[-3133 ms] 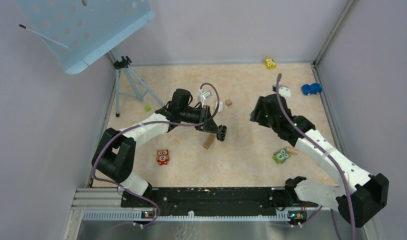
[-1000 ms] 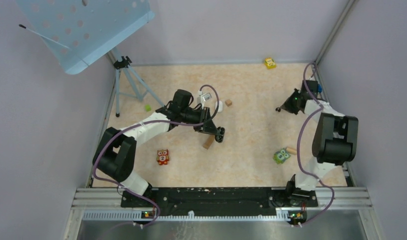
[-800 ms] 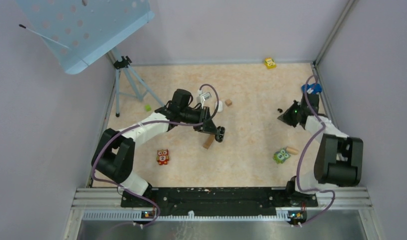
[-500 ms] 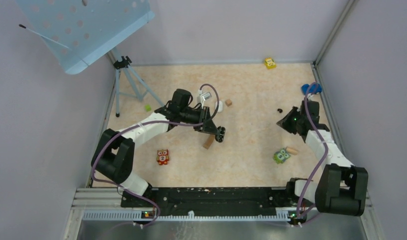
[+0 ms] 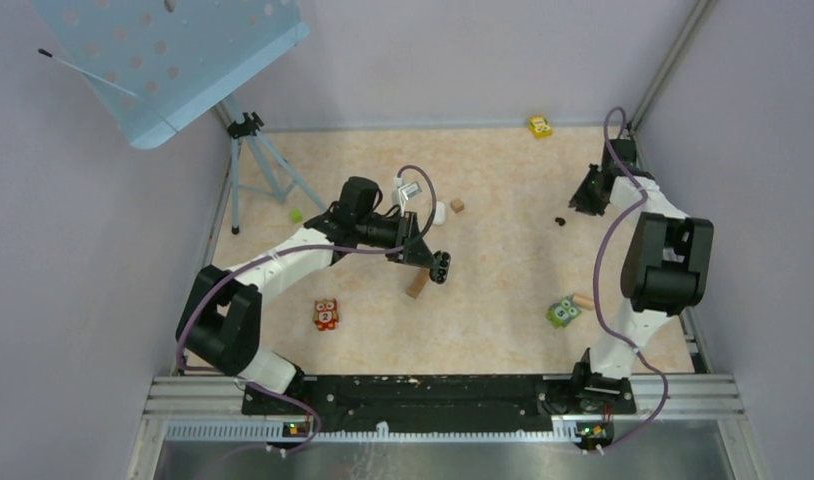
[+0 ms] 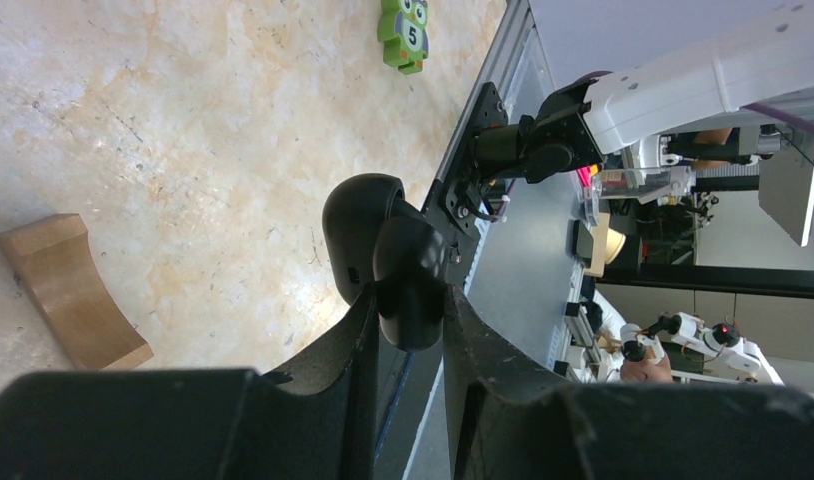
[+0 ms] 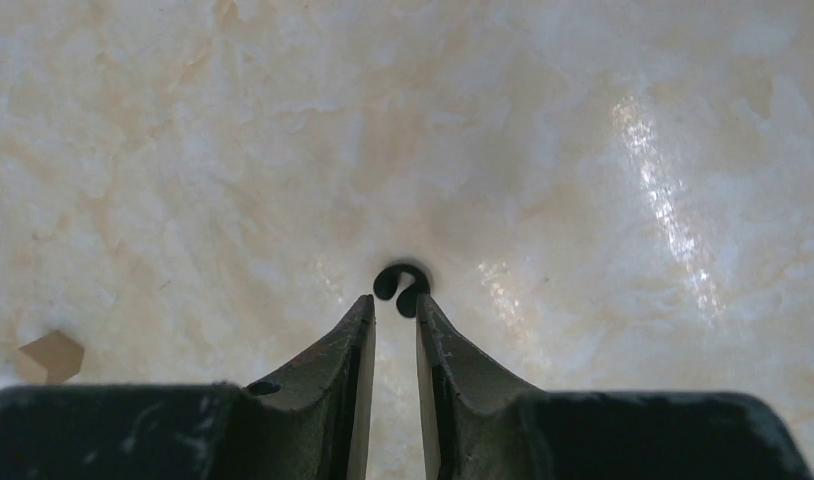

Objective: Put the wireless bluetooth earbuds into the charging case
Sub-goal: Pick up the left earbud from the corner of the board, then place the left earbud at the center of the board.

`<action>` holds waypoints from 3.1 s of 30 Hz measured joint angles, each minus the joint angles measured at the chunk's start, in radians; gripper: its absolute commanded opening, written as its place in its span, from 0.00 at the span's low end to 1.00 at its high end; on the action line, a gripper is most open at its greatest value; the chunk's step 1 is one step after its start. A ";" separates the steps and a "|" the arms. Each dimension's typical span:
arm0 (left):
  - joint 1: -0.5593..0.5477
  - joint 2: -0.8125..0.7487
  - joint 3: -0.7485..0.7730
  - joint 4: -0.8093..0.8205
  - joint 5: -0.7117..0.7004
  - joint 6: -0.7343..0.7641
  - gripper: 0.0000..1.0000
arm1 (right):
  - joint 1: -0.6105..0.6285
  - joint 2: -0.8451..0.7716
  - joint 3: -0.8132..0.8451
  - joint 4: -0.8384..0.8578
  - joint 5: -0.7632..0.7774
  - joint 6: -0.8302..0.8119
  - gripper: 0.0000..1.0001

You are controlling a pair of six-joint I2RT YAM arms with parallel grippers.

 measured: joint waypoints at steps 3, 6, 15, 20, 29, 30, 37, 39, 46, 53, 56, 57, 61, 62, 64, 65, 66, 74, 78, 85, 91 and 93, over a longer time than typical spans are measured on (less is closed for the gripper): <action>0.000 0.000 -0.003 -0.003 -0.002 0.000 0.00 | -0.001 0.090 0.072 -0.042 0.001 -0.019 0.22; 0.000 -0.002 -0.010 -0.003 -0.002 0.000 0.00 | -0.002 0.141 0.097 -0.063 0.000 -0.021 0.22; 0.000 -0.010 -0.034 -0.007 -0.006 0.001 0.00 | -0.004 0.188 0.095 -0.069 -0.034 -0.021 0.20; 0.000 -0.015 -0.041 -0.008 -0.010 0.001 0.00 | -0.004 0.179 0.069 -0.035 -0.057 -0.021 0.20; 0.000 -0.019 -0.044 -0.010 -0.013 0.001 0.00 | -0.004 0.117 -0.033 0.034 -0.090 -0.020 0.21; 0.000 -0.020 -0.045 -0.010 -0.014 0.001 0.00 | -0.004 0.113 -0.040 0.038 -0.092 -0.019 0.22; 0.000 -0.022 -0.047 -0.009 -0.013 0.001 0.00 | -0.004 0.085 -0.076 0.040 -0.094 -0.020 0.21; 0.000 -0.022 -0.047 -0.009 -0.013 0.001 0.00 | -0.004 0.085 -0.077 0.040 -0.094 -0.020 0.20; 0.000 -0.022 -0.047 -0.008 -0.013 0.000 0.00 | -0.004 0.069 -0.100 0.053 -0.093 -0.019 0.06; 0.000 -0.022 -0.047 -0.008 -0.014 0.000 0.00 | -0.004 0.033 -0.137 0.040 -0.101 -0.019 0.02; 0.000 -0.024 -0.055 0.009 -0.023 -0.008 0.00 | -0.003 0.003 -0.164 0.034 -0.117 -0.011 0.03; 0.000 -0.029 -0.061 0.016 -0.029 -0.011 0.00 | -0.003 -0.011 -0.175 0.034 -0.121 -0.009 0.04; 0.000 -0.054 -0.082 0.027 -0.050 -0.029 0.00 | 0.007 -0.114 -0.243 0.032 -0.150 0.013 0.04; 0.000 -0.056 -0.082 0.032 -0.053 -0.032 0.00 | 0.011 -0.145 -0.262 0.034 -0.158 0.018 0.05; 0.000 -0.058 -0.082 0.048 -0.056 -0.042 0.00 | 0.030 -0.196 -0.292 0.032 -0.171 0.026 0.06; 0.000 -0.058 -0.082 0.054 -0.056 -0.048 0.00 | 0.050 -0.220 -0.305 0.029 -0.178 0.028 0.07; 0.000 -0.058 -0.085 0.063 -0.057 -0.053 0.00 | 0.083 -0.243 -0.316 0.019 -0.183 0.029 0.06; 0.000 -0.065 -0.134 0.127 -0.081 -0.099 0.00 | 0.366 -0.402 -0.516 0.039 -0.198 0.126 0.07; 0.000 -0.069 -0.163 0.180 -0.076 -0.145 0.00 | 0.441 -0.490 -0.660 0.061 -0.157 0.245 0.06; 0.000 -0.069 -0.168 0.209 -0.072 -0.163 0.00 | 0.507 -0.625 -0.788 0.120 -0.111 0.438 0.23; 0.000 -0.069 -0.168 0.207 -0.072 -0.154 0.00 | 0.518 -0.673 -0.840 0.159 -0.093 0.525 0.32; 0.000 -0.069 -0.168 0.207 -0.073 -0.154 0.00 | 0.524 -0.673 -0.854 0.171 -0.095 0.534 0.32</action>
